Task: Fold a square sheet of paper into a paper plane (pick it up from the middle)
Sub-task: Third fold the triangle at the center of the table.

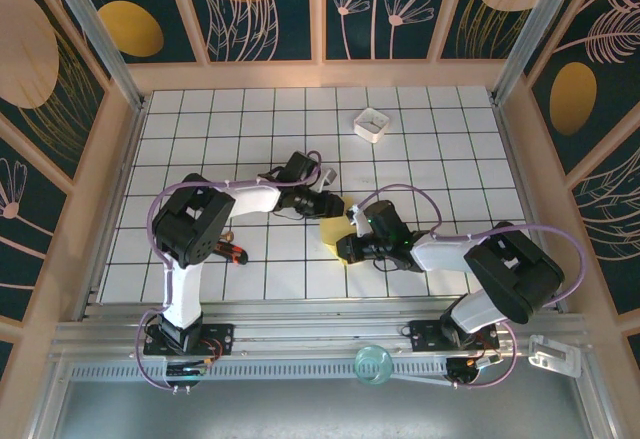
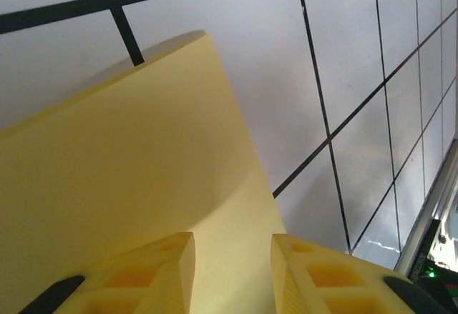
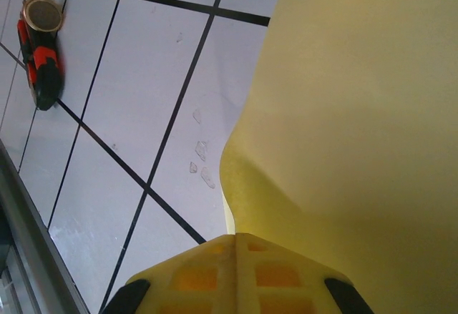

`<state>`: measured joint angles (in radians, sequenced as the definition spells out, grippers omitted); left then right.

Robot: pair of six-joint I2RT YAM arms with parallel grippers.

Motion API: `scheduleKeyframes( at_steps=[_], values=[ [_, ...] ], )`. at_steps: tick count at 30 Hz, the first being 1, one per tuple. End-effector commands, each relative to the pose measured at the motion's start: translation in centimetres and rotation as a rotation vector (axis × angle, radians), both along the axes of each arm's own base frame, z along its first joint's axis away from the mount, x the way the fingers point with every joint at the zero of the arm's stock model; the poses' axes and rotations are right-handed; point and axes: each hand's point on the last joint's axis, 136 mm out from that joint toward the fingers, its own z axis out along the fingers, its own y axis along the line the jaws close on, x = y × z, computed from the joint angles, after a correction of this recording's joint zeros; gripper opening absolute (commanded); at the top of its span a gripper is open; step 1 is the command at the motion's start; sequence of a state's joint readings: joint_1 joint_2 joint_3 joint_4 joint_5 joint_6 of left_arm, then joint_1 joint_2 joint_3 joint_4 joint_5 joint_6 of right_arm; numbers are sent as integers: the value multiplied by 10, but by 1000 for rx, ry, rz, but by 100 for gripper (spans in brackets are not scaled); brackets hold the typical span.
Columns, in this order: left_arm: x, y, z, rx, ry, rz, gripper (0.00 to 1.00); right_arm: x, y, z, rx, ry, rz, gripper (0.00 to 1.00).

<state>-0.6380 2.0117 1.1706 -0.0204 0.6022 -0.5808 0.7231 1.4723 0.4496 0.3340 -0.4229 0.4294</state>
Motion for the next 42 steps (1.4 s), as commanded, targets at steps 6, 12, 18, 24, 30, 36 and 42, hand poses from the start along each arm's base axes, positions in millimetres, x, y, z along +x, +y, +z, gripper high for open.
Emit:
scheduleKeyframes(
  at_steps=[6,12,18,24,30,36,42],
  values=[
    [-3,13,-36,132,18,-42,32,13,13,20,58,-11,13,0],
    [-3,17,-47,176,12,-74,32,18,8,15,52,21,8,0],
    [-2,19,-50,190,6,-78,32,22,3,10,59,54,5,0],
    [-3,19,-52,195,8,-82,31,26,-1,9,71,66,-5,0],
    [-4,20,-55,200,12,-84,32,32,-7,8,77,72,-17,0],
    [-4,20,-54,199,10,-87,31,38,-13,3,63,82,-29,1],
    [-4,21,-56,204,13,-84,31,47,-20,-3,41,93,-51,1]
  ],
)
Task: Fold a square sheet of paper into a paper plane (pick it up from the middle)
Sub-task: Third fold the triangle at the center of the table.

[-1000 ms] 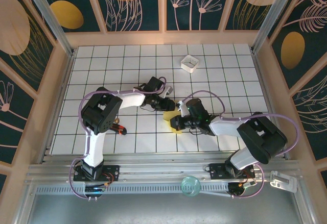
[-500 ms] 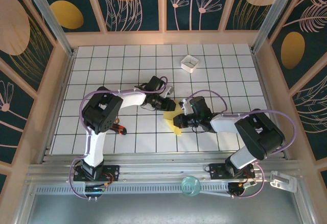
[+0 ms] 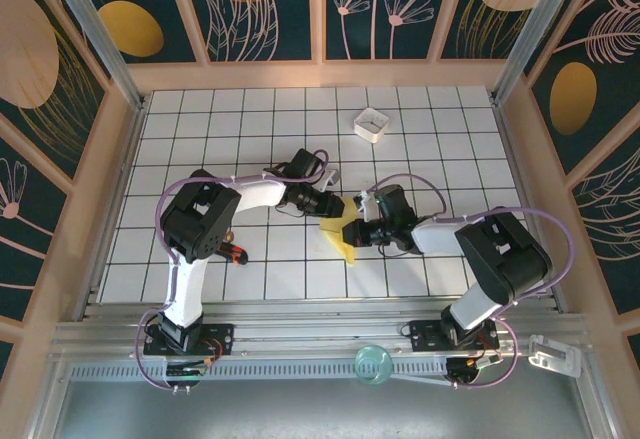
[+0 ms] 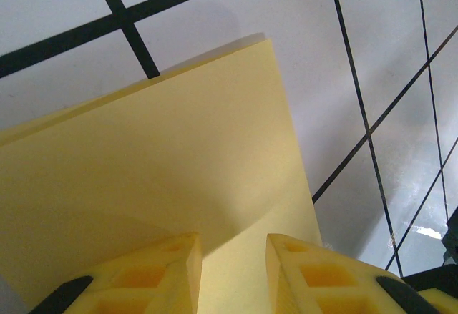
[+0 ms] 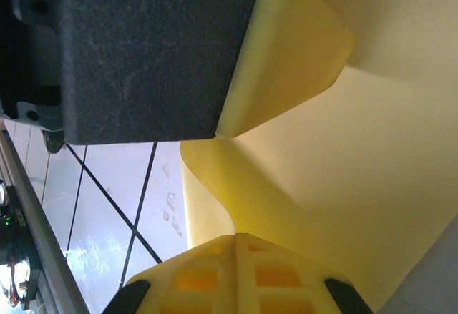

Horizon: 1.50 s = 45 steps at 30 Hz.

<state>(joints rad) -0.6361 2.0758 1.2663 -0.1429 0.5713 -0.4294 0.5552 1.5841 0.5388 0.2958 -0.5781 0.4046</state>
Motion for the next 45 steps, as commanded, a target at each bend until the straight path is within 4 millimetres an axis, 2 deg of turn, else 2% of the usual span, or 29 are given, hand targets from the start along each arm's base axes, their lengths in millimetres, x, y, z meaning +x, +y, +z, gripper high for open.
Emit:
scheduleKeyframes(
  at_steps=[1,9,22,45],
  values=[
    [-11,20,-42,127,60,8,31,11,-5,0,-11,-3,-9,1],
    [-11,20,-42,130,58,13,32,18,-11,-2,-32,-7,-17,1],
    [-10,20,-41,132,56,14,31,9,-10,-11,-28,31,-9,1],
    [-10,22,-42,141,53,15,32,9,-20,-7,-60,-3,-33,0]
  ],
)
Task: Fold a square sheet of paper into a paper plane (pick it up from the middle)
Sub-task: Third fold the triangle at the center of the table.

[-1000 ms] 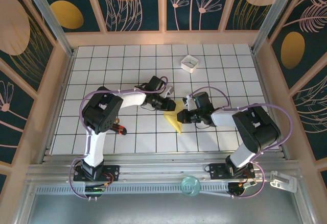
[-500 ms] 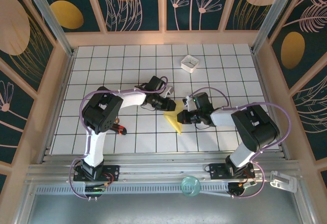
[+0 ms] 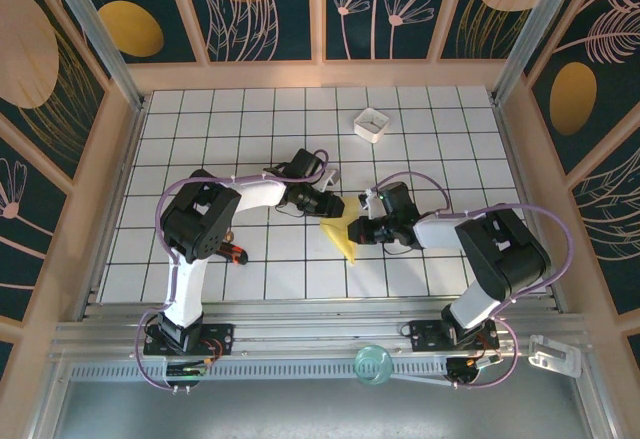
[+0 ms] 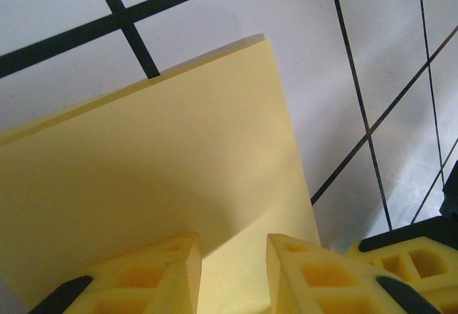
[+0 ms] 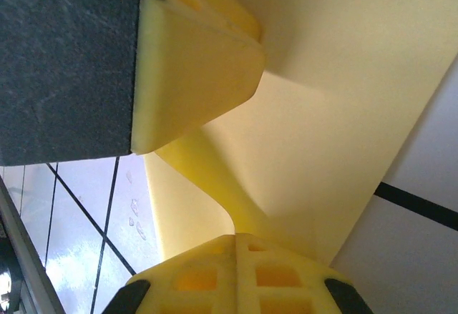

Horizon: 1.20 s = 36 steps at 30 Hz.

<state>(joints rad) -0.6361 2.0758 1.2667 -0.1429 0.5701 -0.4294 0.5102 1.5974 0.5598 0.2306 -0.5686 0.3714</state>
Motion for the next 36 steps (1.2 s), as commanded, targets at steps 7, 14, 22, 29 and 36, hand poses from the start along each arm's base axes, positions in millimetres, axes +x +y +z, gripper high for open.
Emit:
scheduleKeyframes(
  at_steps=[7,14,22,29,36],
  values=[
    [-11,22,-44,142,58,14,32,4,-5,-1,-29,-26,-3,0],
    [-11,22,-44,142,57,13,32,9,-8,-2,-45,-32,-6,0],
    [-11,22,-43,141,57,13,32,10,-6,-3,-40,-25,-1,0],
    [-11,22,-44,142,58,14,32,8,-5,-7,-36,-13,1,0],
    [-11,22,-43,141,58,14,32,6,-8,-14,-50,-1,-5,0]
  ],
)
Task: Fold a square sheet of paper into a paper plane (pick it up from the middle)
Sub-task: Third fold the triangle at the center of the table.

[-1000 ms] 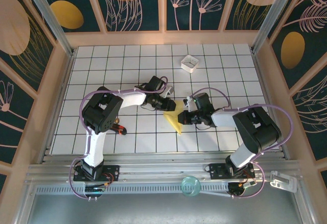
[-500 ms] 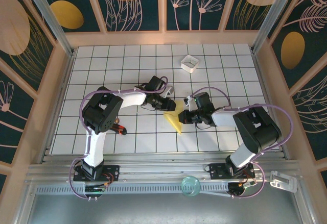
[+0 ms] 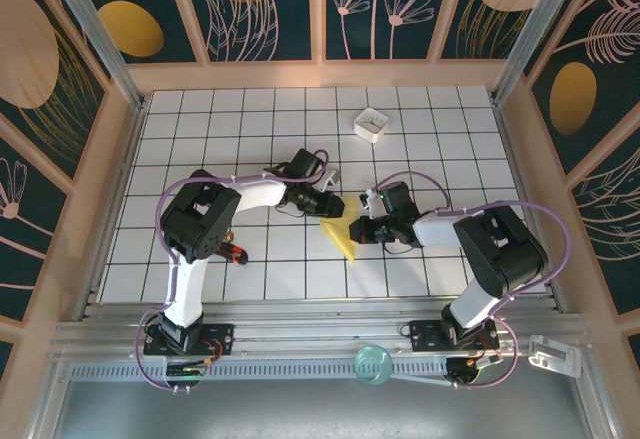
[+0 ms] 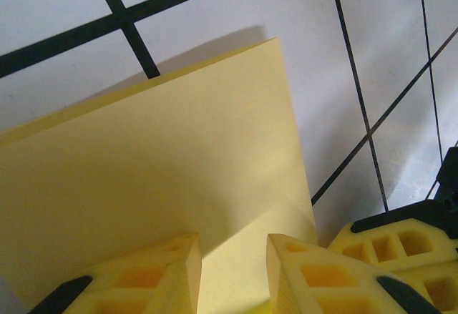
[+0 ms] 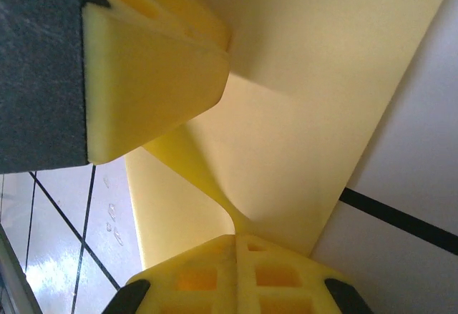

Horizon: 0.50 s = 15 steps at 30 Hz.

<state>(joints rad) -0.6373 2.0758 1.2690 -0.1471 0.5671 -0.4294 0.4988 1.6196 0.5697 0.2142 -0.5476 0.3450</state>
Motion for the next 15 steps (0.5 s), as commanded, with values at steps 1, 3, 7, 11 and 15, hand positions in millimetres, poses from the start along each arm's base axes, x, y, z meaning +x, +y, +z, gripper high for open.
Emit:
scheduleKeyframes(
  at_steps=[1,3,7,11,15],
  values=[
    [-11,22,-43,137,59,14,32,1,-4,-8,-24,6,-1,0],
    [-10,21,-42,135,59,16,32,0,-5,-10,-32,13,-4,0],
    [-9,19,-38,126,55,17,32,-2,-8,-15,-52,29,-13,0],
    [-2,14,-28,106,44,32,34,-6,-13,-19,-70,40,-21,0],
    [9,6,-5,67,7,56,38,-10,-15,-24,-77,51,-24,0]
  ],
)
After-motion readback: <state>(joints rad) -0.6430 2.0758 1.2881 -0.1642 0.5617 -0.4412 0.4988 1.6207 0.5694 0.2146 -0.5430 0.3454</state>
